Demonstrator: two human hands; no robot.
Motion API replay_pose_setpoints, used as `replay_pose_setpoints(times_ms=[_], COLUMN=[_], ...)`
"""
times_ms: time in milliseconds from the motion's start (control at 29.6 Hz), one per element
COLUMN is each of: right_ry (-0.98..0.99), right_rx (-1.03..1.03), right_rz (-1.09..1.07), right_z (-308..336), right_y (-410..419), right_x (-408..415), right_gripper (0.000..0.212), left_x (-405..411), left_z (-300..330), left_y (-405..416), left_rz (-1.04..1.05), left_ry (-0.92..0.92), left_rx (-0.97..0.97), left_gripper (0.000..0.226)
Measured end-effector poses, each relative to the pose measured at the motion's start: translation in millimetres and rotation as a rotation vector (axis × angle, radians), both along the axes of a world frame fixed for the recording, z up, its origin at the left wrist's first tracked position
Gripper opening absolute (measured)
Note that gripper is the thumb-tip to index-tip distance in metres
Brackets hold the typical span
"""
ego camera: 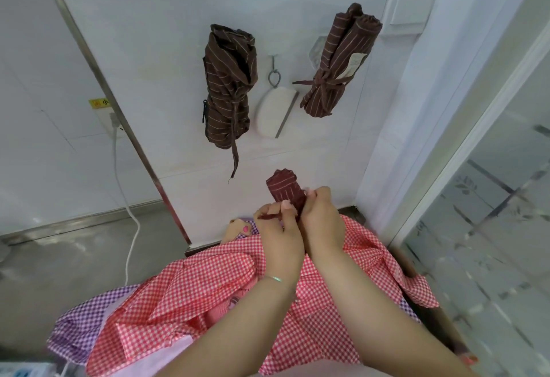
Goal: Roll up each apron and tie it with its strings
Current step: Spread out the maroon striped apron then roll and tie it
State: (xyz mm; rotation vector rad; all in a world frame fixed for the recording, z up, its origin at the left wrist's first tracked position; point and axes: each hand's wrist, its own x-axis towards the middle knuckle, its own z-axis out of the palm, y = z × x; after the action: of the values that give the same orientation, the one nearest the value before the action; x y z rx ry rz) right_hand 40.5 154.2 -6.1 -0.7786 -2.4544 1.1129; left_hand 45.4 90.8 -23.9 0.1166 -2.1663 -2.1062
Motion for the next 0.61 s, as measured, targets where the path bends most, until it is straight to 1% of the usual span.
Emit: replay_pose_setpoints(times_ms=[68,101,169,237,304,372,439,541,608], right_ry=[0.086,0.133,0.243,0.361,0.442,0.514,0.569,0.664,0.707], right_rx=[-0.067,-0.083,-0.16,-0.316,-0.504,-0.7,-0.835,-0.87,-0.806], right_rz=[-0.014,-0.021,-0.069,-0.173,-0.28,-0.343,-0.385,-0.32,-0.222], right_z=[1.7,3.4,5.8,7.9,6.7,3.3,2.7,9.1,14.6], right_y=[1.1,-0.6,-3.5,-5.8,-4.4,-2.0,0.6,4.2,6.3], right_x=[-2.4,-4.6,-6.2,-6.9,-10.3,-15.1,-16.3,-7.5,1.2], right_gripper=[0.026,0.026,0.025,0.026,0.03,0.033,0.035,0.034,0.031], left_x=[3.7,4.5,2.4,-2.3,-3.6,-3.9,-8.8,-18.7,-23.0], left_z=[8.1,12.2,22.5,31.6,38.8,43.4,46.0,49.9,52.9], left_y=[-0.4,-1.4,-0.7,2.8,5.7,5.5,4.2,-1.9,-9.7], left_rz=[0.009,0.027,0.048,0.001,-0.071,-0.118,-0.161,-0.248,-0.327], left_ry=[-0.02,-0.053,-0.194,-0.313,-0.374,-0.418,-0.447,-0.5,-0.567], left_rx=[0.1,0.199,0.45,0.677,0.825,0.868,0.875,0.804,0.752], left_gripper=[0.027,0.027,0.029,0.03,0.03,0.032,0.036,0.033,0.028])
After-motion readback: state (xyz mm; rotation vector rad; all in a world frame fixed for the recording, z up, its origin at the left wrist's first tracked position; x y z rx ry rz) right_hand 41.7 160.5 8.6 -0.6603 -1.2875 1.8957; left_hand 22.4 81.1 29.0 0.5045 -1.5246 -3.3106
